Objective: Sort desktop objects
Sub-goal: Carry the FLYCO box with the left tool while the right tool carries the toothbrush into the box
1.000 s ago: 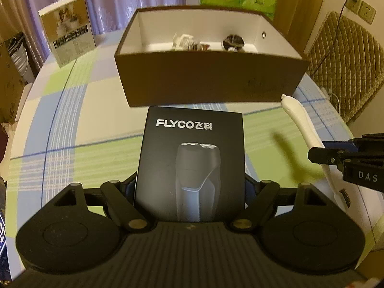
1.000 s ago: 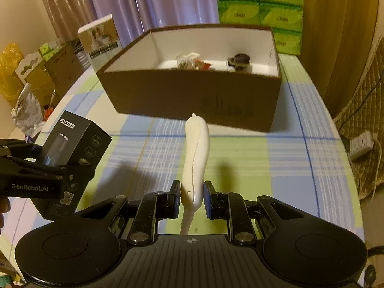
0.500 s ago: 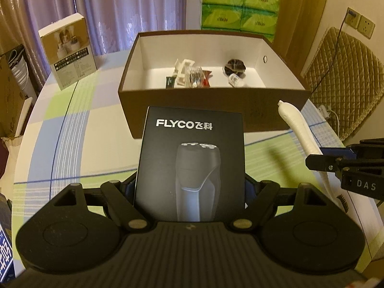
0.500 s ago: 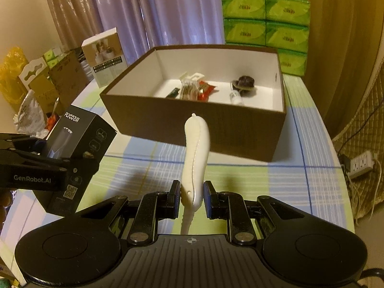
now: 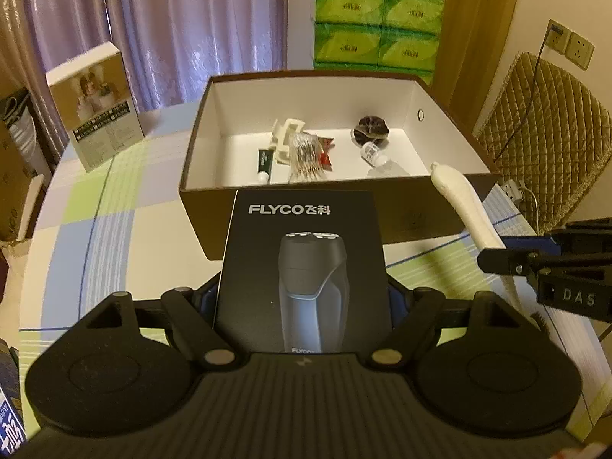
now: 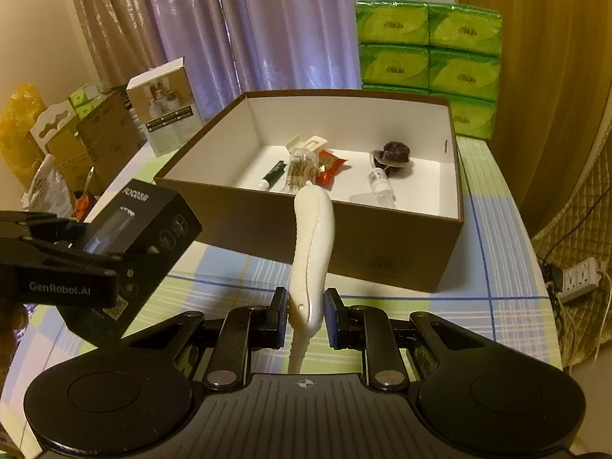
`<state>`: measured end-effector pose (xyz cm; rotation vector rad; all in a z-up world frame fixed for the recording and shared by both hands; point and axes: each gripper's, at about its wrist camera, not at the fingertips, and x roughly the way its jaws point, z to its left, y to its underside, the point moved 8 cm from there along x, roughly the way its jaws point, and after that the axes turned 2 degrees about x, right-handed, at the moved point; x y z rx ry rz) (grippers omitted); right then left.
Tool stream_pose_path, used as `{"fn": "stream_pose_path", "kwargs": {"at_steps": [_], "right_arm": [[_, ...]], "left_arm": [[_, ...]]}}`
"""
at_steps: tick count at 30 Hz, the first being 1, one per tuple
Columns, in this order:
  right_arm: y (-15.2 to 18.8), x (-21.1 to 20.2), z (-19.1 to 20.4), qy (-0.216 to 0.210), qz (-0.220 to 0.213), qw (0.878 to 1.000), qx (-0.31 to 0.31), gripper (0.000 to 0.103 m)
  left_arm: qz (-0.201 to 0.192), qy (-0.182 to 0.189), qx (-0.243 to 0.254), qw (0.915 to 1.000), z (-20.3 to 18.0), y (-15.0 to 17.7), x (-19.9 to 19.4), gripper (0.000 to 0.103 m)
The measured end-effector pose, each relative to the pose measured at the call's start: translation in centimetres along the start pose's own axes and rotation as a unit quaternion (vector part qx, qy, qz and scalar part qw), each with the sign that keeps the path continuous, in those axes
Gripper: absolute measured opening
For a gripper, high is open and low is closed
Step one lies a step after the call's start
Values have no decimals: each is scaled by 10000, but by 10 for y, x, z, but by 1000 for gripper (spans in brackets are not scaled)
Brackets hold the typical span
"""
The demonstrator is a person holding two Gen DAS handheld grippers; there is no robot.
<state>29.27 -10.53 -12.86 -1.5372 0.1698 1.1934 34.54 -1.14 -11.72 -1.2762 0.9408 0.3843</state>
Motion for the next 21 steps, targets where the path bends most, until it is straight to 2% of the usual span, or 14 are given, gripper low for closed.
{"fn": "stream_pose_path", "kwargs": {"at_steps": [5,21], "right_arm": [[0,4,-3,20,54,10000,35,17],[-20,1,0,-50,-75,10000,-28,17]], "left_arm": [[53,42,-4,10000,1,2,6,76],[-222,51,-15,9997,8,-21,0,76]]}}
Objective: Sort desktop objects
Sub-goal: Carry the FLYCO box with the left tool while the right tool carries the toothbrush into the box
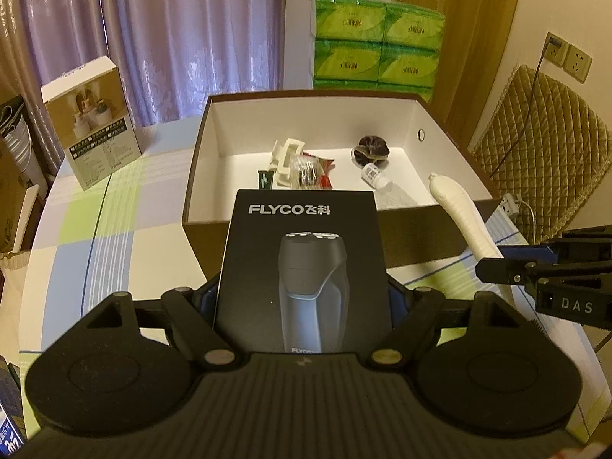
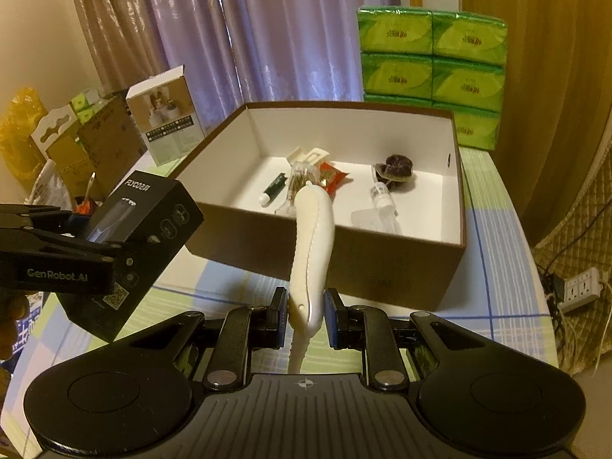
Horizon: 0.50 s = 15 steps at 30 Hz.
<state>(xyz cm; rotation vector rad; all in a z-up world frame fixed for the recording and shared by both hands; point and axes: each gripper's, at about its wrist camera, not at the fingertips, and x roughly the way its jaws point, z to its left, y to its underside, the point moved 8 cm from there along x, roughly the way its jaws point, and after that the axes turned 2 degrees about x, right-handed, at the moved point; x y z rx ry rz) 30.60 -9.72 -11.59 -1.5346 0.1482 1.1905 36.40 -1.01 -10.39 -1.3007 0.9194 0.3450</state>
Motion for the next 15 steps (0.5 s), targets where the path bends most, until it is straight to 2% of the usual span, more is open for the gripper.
{"fn": "stream_pose_path", "kwargs": {"at_steps": [15], "right_arm": [[-43,-1,0,-123,-276,9995,-107,17]], "left_arm": [[-342,-4,51,9994,2,-42,2,76]]}}
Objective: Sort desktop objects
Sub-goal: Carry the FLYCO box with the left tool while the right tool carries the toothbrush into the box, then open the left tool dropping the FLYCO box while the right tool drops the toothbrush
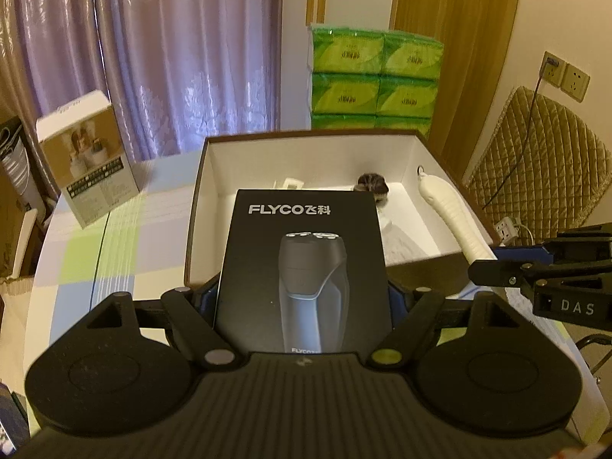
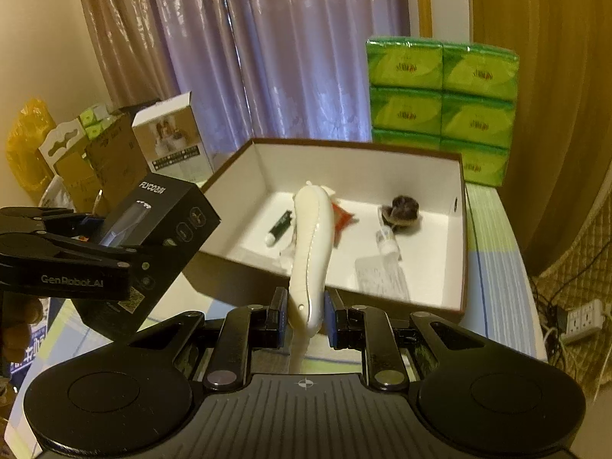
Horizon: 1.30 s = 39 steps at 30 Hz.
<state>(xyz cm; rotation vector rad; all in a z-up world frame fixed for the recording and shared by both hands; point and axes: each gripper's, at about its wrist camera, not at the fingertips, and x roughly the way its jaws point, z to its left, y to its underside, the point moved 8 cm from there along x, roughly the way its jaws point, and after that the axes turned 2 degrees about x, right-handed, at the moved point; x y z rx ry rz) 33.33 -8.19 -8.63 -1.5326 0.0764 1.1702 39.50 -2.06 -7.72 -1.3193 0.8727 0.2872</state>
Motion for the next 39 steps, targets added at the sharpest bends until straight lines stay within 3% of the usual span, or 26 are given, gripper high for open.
{"fn": "stream_pose_path", "kwargs": {"at_steps": [13,23,32,39], "right_arm": [[-53,13,-16,-8,-238,9997,-18,17],[-92,50,-40,20,-166,9998,105,17],[-92,102,-56,47,219,9989,416,17],[-80,144,-66,11,495,9935,1022,17]], "left_arm": [[-179,12,-51,9998,6,-43,23,76],[-95,-110,-137,9998,23,-71,63,76],[225,-205,-345,9989,34,-79,114,76],[528,-271,-339,9977,35,-74,153,76]]}}
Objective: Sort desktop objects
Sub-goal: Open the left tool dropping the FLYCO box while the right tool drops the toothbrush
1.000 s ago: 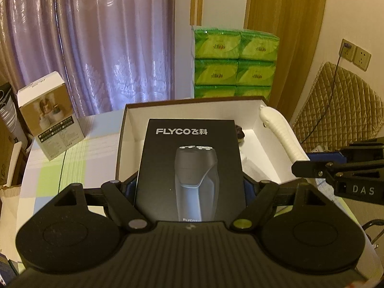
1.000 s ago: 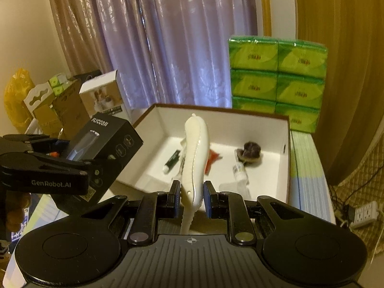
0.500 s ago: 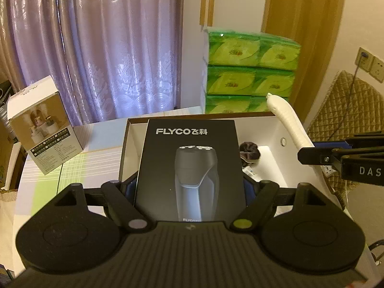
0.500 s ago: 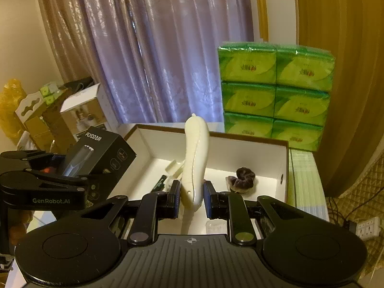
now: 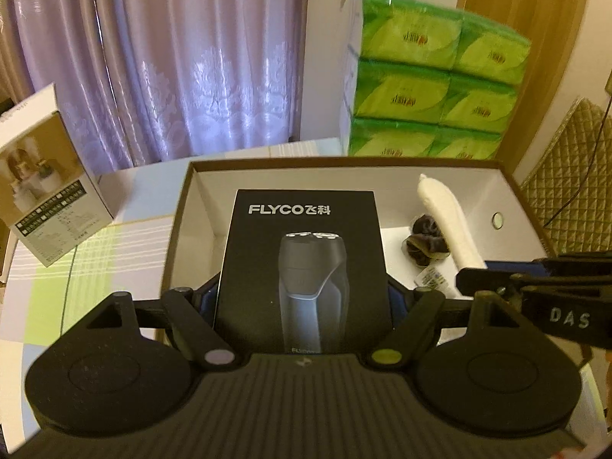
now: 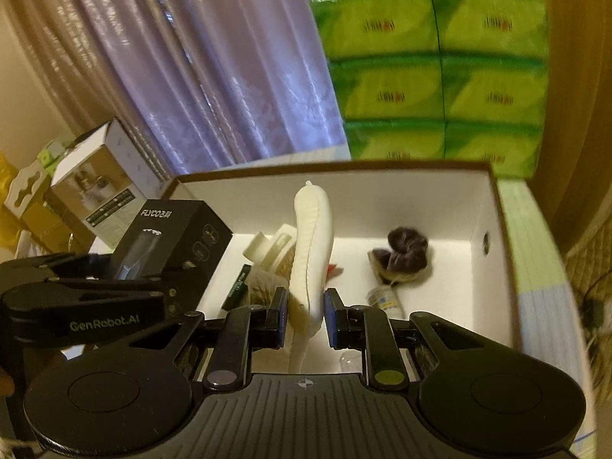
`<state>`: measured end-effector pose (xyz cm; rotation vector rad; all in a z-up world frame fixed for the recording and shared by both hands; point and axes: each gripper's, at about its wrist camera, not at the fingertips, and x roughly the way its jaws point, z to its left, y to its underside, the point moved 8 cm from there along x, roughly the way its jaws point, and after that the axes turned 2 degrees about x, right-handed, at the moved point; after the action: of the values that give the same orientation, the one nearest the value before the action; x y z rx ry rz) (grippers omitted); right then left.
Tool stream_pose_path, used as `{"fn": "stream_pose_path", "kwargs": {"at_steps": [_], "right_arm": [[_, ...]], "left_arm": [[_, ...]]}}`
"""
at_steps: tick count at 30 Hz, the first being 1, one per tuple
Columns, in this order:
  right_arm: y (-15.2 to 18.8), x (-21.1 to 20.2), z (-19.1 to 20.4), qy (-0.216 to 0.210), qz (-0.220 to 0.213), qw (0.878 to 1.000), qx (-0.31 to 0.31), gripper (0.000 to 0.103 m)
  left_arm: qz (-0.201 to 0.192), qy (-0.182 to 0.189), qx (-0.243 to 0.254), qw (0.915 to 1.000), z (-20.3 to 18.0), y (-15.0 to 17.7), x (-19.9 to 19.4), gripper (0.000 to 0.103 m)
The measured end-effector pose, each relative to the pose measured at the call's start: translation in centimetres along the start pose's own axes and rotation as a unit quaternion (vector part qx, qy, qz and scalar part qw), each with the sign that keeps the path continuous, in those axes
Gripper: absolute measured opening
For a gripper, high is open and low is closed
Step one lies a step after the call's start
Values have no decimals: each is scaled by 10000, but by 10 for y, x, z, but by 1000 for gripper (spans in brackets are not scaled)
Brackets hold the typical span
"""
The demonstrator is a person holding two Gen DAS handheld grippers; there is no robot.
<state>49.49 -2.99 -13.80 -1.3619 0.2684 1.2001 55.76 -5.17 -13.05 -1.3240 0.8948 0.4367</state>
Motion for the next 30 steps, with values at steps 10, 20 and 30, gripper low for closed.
{"fn": "stream_pose_path", "kwargs": {"at_steps": [10,20,30], "right_arm": [[3,42,-7,180,214,9989,378,17],[6,58,-8,288,308,9982,431,17],[4,59,-8,352,219,9977,529,17]], "left_arm": [[267,-176,133,9994,4,0,42,76],[475,-165,131,9986,7,4,67,78],[342,-73,88,9993,9,-6,59,79]]}}
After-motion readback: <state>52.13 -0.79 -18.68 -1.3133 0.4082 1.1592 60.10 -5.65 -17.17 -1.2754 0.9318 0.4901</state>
